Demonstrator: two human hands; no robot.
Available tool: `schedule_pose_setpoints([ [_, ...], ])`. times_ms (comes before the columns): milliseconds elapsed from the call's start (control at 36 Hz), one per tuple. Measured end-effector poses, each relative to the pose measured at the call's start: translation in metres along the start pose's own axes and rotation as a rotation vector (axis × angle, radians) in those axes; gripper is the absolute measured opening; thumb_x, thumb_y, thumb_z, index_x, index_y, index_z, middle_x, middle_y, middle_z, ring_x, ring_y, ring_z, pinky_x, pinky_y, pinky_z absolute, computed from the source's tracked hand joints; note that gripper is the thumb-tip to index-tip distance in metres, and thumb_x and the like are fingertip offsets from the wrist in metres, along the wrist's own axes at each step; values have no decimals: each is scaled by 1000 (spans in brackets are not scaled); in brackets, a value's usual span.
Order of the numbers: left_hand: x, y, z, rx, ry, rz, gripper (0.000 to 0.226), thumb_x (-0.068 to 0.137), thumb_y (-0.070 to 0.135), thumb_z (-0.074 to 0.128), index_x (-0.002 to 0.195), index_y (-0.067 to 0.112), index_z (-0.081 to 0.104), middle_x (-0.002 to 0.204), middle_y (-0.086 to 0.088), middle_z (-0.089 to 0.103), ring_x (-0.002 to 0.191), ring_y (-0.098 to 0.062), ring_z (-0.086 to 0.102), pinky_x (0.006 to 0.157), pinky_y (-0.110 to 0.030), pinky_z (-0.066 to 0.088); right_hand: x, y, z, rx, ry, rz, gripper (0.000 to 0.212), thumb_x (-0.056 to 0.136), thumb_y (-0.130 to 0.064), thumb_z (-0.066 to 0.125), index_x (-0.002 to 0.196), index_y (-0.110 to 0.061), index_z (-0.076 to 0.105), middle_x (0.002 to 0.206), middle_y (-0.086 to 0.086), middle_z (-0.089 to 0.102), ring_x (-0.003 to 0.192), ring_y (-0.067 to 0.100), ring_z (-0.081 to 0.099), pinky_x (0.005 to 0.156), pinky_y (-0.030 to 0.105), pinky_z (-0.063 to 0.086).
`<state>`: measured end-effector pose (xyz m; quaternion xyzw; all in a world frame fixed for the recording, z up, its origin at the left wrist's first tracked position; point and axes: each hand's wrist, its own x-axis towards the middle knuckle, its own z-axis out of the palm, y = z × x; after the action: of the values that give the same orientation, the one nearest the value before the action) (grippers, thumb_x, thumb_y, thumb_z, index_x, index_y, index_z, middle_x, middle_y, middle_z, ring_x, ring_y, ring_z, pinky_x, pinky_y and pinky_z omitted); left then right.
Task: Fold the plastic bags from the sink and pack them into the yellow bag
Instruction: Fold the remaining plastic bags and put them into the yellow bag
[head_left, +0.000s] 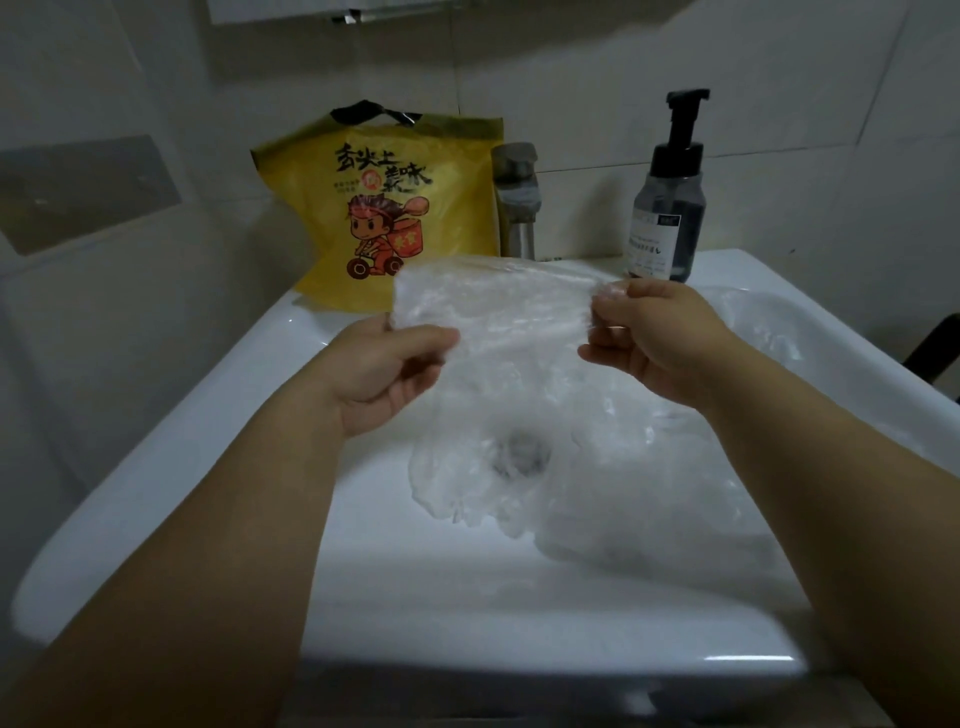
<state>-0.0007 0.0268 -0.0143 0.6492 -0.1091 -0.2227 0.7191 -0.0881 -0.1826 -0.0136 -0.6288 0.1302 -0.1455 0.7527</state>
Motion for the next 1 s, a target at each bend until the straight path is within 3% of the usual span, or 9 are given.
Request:
schedule_pose_setpoints([
  [56,4,1,-7,15,55,24,11,86,5,67,82,12,60,55,5,59,50,-1,54,48,-12,47,-1,-4,-4,-19,-56,56,5,94,-3,55,93,-6,59,81,9,57,71,19,57,62,29,59],
  [194,11,-3,-9,-69,82,84,22,89,3,62,111,10,60,105,-2,68,102,-16,61,94,-32,49,-3,-10,-9,-130,-269,164,25,85,-4,63,107,-13,57,99,11,61,79,23,58,74,35,58],
  [278,8,-3,-3,-147,3,101,40,91,-4,56,130,1,52,121,-13,64,103,-21,65,73,-24,58,-8,-11,-8,-144,-350,200,44,69,-34,68,107,-17,57,99,11,59,76,22,56,71,33,59],
  [361,5,-3,0,-112,-11,87,39,90,-3,58,128,1,54,108,-10,67,88,-14,68,63,-18,55,-8,-9,-6,-155,-334,228,55,63,-48,69,104,-12,62,86,7,61,63,17,53,57,27,56],
  [556,8,-1,-4,-160,19,96,32,88,1,62,120,5,60,113,-10,68,94,-13,67,70,-17,57,-12,-2,0,-311,-379,289,17,82,-20,65,78,-5,58,60,5,49,47,8,51,43,18,46],
  [806,4,6,0,-334,31,158,11,92,11,59,100,14,66,88,3,75,83,-6,69,71,-15,56,-16,-3,10,-228,-373,255,13,86,-10,62,76,-4,57,59,5,46,48,7,49,44,15,45],
  [861,4,7,-3,-483,-46,212,27,94,28,59,117,16,64,112,-3,71,103,-14,67,91,-27,54,-19,-1,19,-163,-362,216,15,89,-9,60,76,-6,55,57,3,46,48,8,47,45,15,45],
  [917,3,2,-3,-471,-150,158,65,78,58,69,132,23,57,131,-9,62,118,-26,61,102,-45,47,-21,4,30,-66,-331,154,17,91,-8,59,75,-7,55,57,2,47,49,9,45,44,15,44],
  [1000,-4,-17,15,-139,-360,-70,103,44,82,72,126,20,59,123,-10,67,115,-26,63,104,-47,39,-26,13,47,-30,-287,85,15,94,-7,57,81,0,58,65,9,52,48,10,48,43,17,43],
])
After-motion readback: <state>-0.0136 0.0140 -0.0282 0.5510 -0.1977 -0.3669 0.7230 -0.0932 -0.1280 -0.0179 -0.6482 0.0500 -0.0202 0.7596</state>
